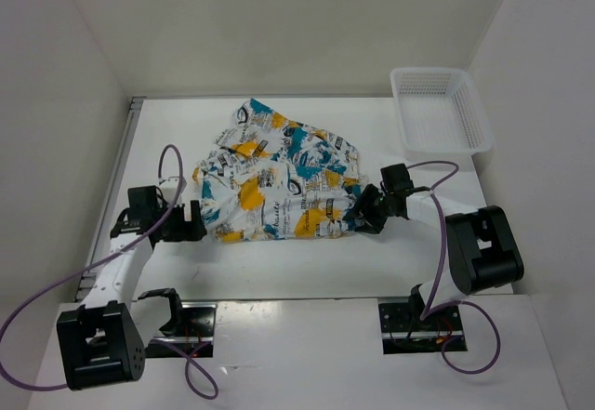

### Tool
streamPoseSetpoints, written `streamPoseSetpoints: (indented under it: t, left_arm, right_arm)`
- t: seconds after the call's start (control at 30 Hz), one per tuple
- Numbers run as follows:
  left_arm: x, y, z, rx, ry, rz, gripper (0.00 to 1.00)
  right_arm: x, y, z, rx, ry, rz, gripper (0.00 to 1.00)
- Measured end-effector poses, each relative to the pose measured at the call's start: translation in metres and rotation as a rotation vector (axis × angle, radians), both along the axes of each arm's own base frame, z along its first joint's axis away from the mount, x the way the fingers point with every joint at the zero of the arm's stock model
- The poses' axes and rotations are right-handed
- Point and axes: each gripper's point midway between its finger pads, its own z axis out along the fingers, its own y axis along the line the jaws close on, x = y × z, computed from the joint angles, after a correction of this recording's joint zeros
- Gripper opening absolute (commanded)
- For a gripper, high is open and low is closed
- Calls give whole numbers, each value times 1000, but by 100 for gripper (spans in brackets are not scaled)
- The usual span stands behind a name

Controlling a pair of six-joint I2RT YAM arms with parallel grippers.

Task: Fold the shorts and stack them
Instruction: Flatten the shorts out

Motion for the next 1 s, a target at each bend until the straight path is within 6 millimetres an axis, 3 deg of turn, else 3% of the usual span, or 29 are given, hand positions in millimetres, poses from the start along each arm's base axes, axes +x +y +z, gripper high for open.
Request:
streamPoseSetpoints:
  t: [0.3, 0.73, 0.8, 0.93, 0.97, 1.0]
  left_arm:
    - [-30, -1, -33, -19, 155, 18, 87]
    - [11, -11, -31, -70, -67, -45, 83]
    - [14, -12, -32, -75, -78, -52, 77]
    - [21, -13, -35, -84, -92, -55, 48]
    - [22, -13, -36, -87, -91, -56, 34]
    - [23, -13, -36, -91, -88, -55, 28]
  right_arm:
    - [0, 0, 0, -4, -5, 11, 58]
    - [3, -1, 0, -19, -19, 32, 58]
    - [6, 0, 0, -15, -17, 36, 58]
    - [9, 2, 0, -6, -11, 40, 58]
    - [10, 3, 0, -5, -11, 41, 58]
    - [11, 3, 0, -5, -10, 41, 58]
